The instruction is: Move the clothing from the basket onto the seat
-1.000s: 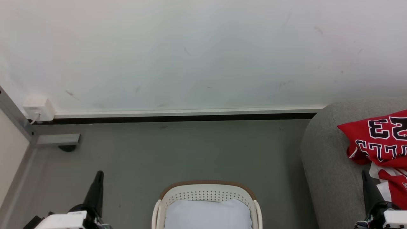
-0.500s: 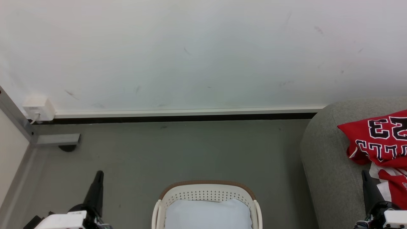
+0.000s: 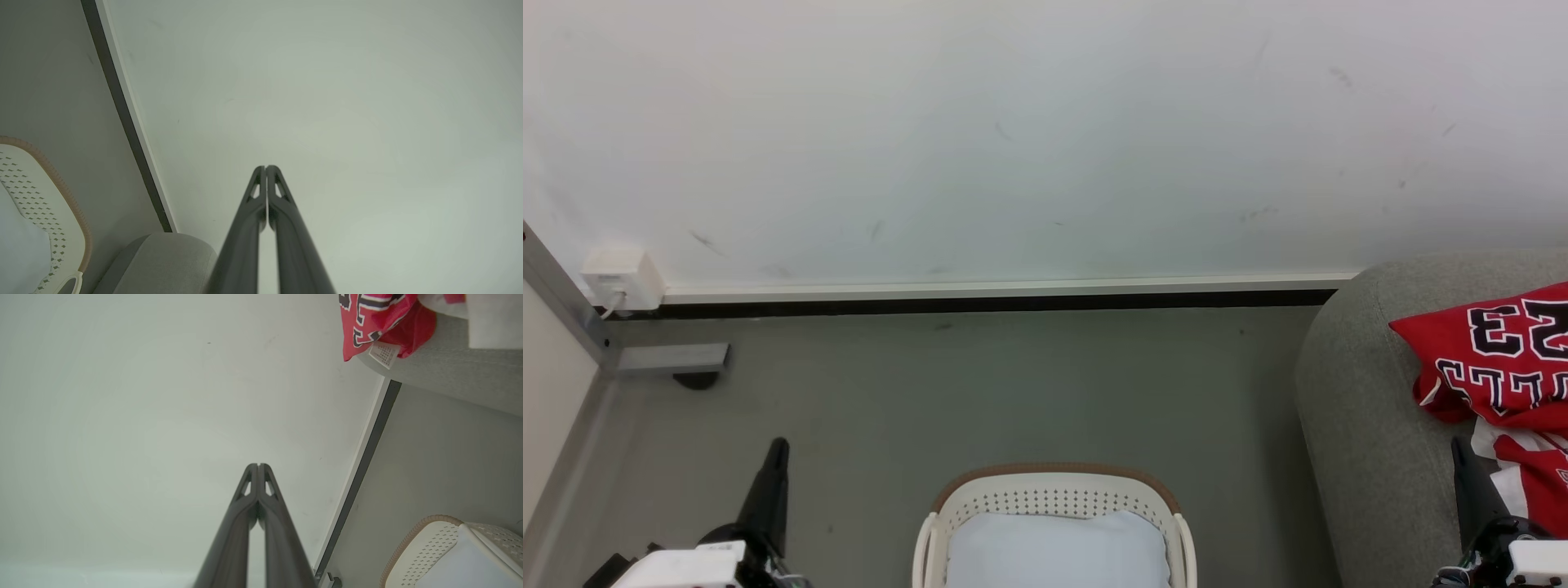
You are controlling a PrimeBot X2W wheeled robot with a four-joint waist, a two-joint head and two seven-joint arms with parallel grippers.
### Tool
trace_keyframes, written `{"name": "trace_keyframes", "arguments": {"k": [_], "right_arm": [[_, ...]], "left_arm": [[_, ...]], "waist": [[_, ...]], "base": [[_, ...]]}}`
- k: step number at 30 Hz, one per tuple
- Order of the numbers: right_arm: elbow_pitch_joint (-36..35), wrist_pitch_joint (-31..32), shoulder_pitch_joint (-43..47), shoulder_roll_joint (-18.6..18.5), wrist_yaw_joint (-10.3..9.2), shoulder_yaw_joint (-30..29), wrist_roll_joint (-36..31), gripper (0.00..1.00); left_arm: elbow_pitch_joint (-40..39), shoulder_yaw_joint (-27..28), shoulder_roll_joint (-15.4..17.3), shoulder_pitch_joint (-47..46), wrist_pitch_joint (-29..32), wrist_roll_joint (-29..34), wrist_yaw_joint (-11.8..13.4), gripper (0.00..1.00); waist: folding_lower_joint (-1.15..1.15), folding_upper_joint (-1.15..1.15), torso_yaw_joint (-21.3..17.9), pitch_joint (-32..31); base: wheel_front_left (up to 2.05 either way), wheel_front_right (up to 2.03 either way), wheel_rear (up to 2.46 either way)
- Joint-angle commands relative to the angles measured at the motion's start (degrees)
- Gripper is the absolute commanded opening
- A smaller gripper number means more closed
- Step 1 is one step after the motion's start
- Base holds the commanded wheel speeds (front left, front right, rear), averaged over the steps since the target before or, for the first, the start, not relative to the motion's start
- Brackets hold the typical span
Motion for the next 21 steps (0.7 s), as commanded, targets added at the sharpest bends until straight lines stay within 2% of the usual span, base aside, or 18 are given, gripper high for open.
{"name": "trace_keyframes", "arguments": {"k": [1, 21], "right_arm": [[-0.2, 0.1, -0.7, 0.1, -0.12, -0.3, -0.2, 0.00], [-0.2, 0.1, -0.7, 0.1, -0.12, -0.4, -0.3, 0.00]], "left_arm": [[-0.1, 0.1, 0.1, -0.5, 0.2, -0.8, 0.1, 0.00], [-0.2, 0.1, 0.1, -0.5, 0.2, -0.8, 0.1, 0.00]], "waist": [[0.00, 0.00, 0.0, 0.0], [0.00, 0.00, 0.0, 0.0]], "base": [[0.00, 0.00, 0.00], [0.00, 0.00, 0.00]]}}
